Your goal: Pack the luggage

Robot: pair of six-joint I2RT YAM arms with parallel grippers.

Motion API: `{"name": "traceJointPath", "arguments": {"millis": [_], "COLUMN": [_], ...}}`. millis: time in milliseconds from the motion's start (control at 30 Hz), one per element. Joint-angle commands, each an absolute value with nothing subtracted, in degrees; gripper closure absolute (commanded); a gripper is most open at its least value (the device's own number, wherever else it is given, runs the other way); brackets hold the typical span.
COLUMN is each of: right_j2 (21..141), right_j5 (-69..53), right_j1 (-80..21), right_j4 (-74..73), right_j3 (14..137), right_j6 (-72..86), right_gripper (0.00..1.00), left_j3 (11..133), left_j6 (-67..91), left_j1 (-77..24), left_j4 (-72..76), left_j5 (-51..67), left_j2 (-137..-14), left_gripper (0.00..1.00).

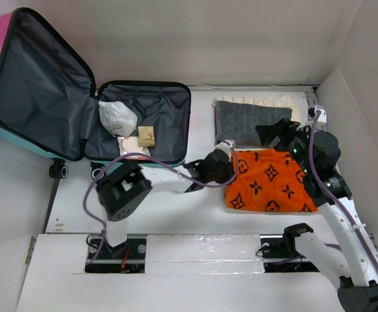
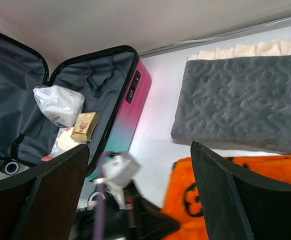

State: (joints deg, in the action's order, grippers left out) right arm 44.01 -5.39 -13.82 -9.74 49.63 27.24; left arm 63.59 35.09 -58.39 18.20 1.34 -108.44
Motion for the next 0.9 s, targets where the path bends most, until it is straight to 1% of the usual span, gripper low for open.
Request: {"name": "traceJointPath", "arguments": {"millis": [0,33,100,133,233,267,333,400,533,600,667,700,767,800,867], "right_j2": [43.15,43.15,43.76,43.77,44.47,44.47,44.47,44.47,44.47,44.99,45.00,45.00,44.30,44.30,43.68], "right_j5": [-7.55,-7.56,-7.56,-8.17,-8.70,-8.70,-8.18,-8.17,-8.17,-8.17,-8.17,-8.17,-8.17,-8.17,-8.17], "right_j1": [-13.54,-13.54,-14.06,-14.06,-14.59,-15.11,-15.12,-15.12,-15.12,-15.64,-15.64,-16.17,-16.17,-16.17,-16.17], "right_j4": [-6.68,-5.98,-5.45,-4.84,-4.83,-4.83,-4.83,-4.83,-4.83,-4.31,-4.31,-4.31,-4.31,-4.31,-4.31], "right_j3": [48.52,48.52,48.52,48.52,48.52,48.52,48.52,47.99,47.99,47.99,47.99,47.99,47.99,47.99,47.99], "right_j6": [27.59,27.60,27.60,27.60,27.60,27.60,27.60,27.60,27.60,28.12,28.12,28.12,28.12,28.12,28.12], "right_gripper": [0.12,0.12,0.12,0.12,0.12,0.12,0.12,0.12,0.12,0.12,0.12,0.12,0.12,0.12,0.12], "left_j3": [57.58,55.92,55.90,55.29,54.06,53.44,52.83,52.30,53.43,55.45,58.53,59.49,62.13,63.18,65.38], "left_j6": [32.78,33.31,33.83,34.36,35.50,36.03,36.04,36.74,37.27,37.27,37.79,37.79,38.32,38.32,36.66], "left_j1": [-58.27,-58.27,-57.75,-57.74,-57.74,-57.74,-57.74,-57.74,-57.74,-57.04,-57.04,-56.52,-56.51,-55.82,-55.81], "left_j4": [15.47,15.47,13.81,13.80,13.80,13.80,13.80,13.80,16.60,19.06,20.73,21.87,21.88,20.58,19.52], "left_j5": [-4.66,-4.66,-3.78,-3.26,-3.25,-3.77,-5.18,-6.23,-5.63,-3.70,-2.29,-2.29,-3.24,-3.77,-3.78], "left_j2": [-99.50,-99.49,-100.10,-100.11,-100.72,-100.72,-100.72,-100.72,-106.15,-109.15,-112.83,-113.72,-115.22,-115.83,-114.97], "left_gripper": [1.00,0.92,0.59,0.41,0.26,0.24,0.24,0.24,0.24,0.27,0.32,0.49,0.87,1.00,1.00]}}
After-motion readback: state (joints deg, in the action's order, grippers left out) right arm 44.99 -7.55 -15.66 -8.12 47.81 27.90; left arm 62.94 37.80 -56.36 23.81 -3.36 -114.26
